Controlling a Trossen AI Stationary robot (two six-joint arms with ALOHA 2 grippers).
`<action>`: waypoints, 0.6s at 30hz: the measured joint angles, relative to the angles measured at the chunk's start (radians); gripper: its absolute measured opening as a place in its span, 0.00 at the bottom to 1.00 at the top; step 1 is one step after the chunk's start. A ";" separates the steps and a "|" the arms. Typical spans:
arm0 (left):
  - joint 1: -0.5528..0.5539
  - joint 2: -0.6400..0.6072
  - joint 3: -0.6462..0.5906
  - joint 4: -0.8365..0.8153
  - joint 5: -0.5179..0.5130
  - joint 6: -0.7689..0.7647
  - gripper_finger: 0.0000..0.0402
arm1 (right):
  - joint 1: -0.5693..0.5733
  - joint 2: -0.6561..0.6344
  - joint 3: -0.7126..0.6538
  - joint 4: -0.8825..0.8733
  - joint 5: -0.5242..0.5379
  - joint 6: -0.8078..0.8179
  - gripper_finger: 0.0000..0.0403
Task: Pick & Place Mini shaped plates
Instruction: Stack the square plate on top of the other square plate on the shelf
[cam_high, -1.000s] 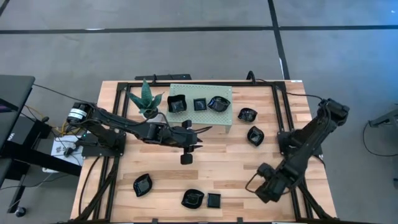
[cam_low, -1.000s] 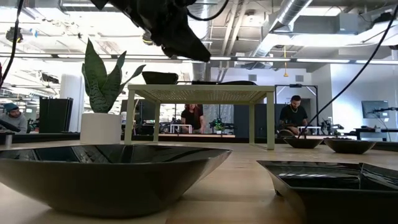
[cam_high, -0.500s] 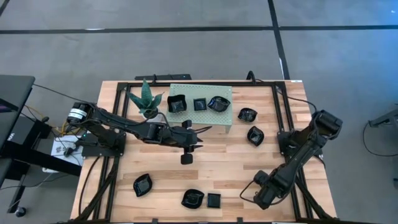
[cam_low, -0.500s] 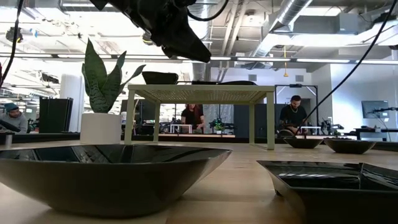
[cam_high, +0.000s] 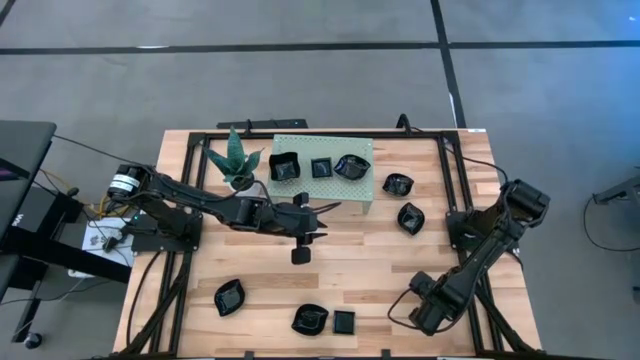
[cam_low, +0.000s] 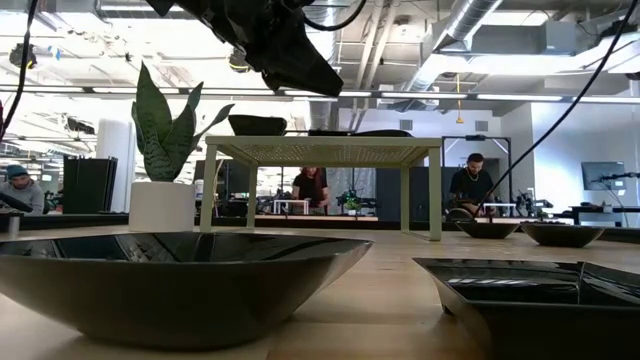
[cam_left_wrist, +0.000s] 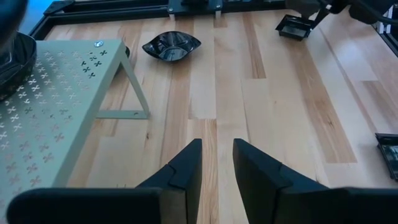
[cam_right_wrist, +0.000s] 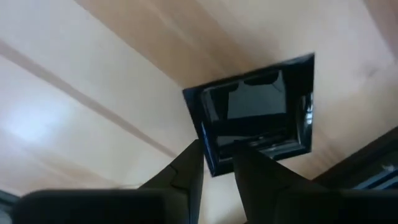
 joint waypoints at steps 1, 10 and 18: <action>-0.001 0.000 0.000 0.000 0.000 0.000 0.23 | 0.000 0.000 0.000 0.003 0.014 0.000 0.20; -0.002 0.000 0.000 0.001 0.000 0.000 0.23 | 0.001 0.000 0.000 0.052 0.040 -0.013 0.20; -0.002 0.000 0.000 0.010 0.000 0.000 0.23 | 0.001 0.000 0.004 0.028 0.038 -0.019 0.20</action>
